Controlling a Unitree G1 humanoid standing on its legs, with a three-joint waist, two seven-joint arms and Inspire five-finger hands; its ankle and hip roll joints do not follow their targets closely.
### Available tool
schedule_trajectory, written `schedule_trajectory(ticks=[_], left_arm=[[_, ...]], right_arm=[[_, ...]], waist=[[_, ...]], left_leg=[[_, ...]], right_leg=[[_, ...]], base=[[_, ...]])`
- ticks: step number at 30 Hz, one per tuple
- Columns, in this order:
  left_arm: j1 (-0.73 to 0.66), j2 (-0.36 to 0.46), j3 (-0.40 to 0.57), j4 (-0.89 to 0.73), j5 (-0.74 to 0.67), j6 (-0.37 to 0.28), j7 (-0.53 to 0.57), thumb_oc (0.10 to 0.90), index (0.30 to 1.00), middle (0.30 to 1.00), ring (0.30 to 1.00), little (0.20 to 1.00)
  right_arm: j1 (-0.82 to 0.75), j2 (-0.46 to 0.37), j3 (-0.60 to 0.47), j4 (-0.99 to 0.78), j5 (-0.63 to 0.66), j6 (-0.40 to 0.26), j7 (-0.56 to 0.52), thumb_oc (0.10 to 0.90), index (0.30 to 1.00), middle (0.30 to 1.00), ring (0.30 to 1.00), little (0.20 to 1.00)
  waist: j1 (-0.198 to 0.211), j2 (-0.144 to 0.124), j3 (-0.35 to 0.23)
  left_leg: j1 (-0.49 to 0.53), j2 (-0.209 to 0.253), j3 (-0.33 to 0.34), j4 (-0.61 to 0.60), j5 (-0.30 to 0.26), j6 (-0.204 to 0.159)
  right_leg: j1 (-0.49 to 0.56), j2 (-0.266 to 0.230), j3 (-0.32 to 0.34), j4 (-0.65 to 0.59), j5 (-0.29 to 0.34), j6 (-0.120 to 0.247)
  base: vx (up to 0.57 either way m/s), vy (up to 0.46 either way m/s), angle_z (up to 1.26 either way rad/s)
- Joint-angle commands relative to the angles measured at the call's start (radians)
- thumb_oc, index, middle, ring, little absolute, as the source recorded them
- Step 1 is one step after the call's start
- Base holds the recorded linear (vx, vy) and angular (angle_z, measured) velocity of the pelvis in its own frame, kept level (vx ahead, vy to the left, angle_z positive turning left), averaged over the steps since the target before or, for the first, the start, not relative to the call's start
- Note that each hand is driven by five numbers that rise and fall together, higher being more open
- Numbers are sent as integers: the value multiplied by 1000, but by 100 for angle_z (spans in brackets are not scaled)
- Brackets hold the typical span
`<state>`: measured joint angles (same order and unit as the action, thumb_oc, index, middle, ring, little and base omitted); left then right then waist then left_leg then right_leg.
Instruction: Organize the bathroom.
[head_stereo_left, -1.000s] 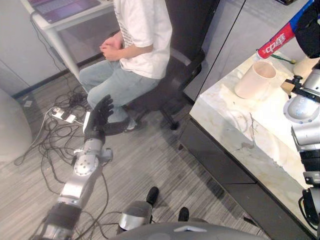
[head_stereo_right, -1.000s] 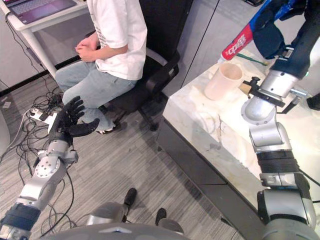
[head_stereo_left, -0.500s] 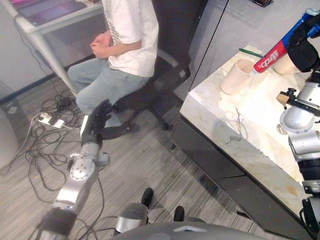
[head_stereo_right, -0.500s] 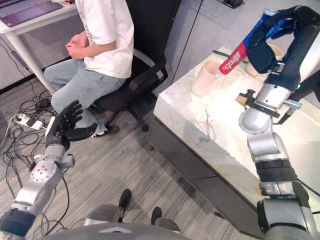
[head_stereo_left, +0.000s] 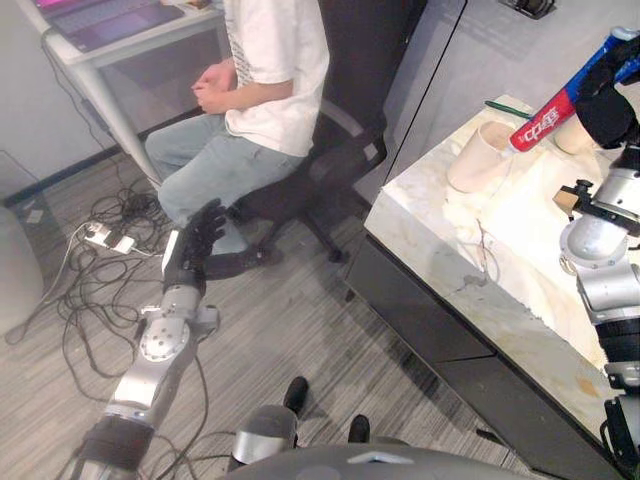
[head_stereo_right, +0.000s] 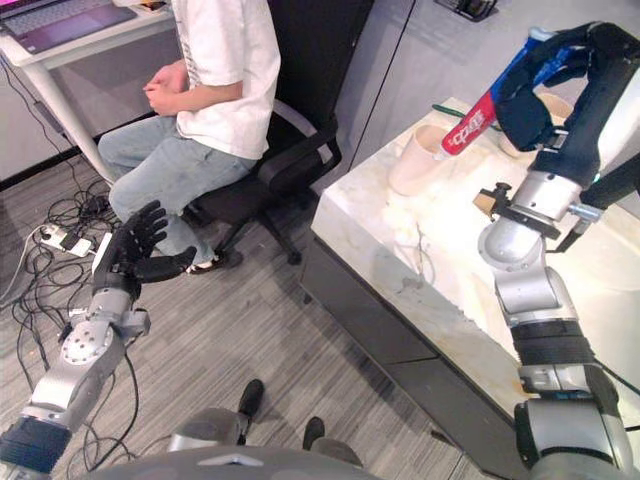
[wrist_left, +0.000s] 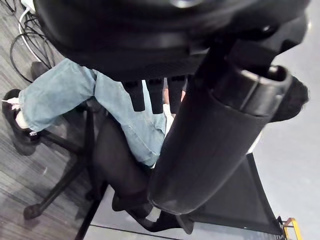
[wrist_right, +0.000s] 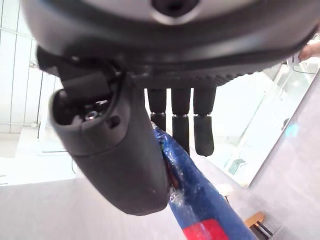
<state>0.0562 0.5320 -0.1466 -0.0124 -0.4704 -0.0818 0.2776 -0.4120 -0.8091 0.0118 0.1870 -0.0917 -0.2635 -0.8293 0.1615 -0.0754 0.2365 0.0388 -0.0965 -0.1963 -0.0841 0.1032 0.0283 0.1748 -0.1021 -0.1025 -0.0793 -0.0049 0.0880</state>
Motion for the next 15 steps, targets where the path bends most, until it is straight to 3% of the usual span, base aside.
schedule_trajectory(ticks=[1,15], left_arm=[[21,36,25,-90,-2,-79,-20,800,900,900,900,900],[45,36,35,-107,8,-69,-23,800,900,900,900,900]], right_arm=[[-74,-60,-18,9,59,-23,17,400,300,300,300,300],[-34,-8,-10,3,69,-16,63,400,300,300,300,300]], waist=[[9,4,-165],[12,5,-142]], left_leg=[[10,15,-16,24,-93,26],[10,14,-9,26,-101,35]], right_leg=[[-73,18,-45,98,-10,-19],[-84,11,-47,107,-5,-12]], base=[[60,3,1],[24,-1,0]])
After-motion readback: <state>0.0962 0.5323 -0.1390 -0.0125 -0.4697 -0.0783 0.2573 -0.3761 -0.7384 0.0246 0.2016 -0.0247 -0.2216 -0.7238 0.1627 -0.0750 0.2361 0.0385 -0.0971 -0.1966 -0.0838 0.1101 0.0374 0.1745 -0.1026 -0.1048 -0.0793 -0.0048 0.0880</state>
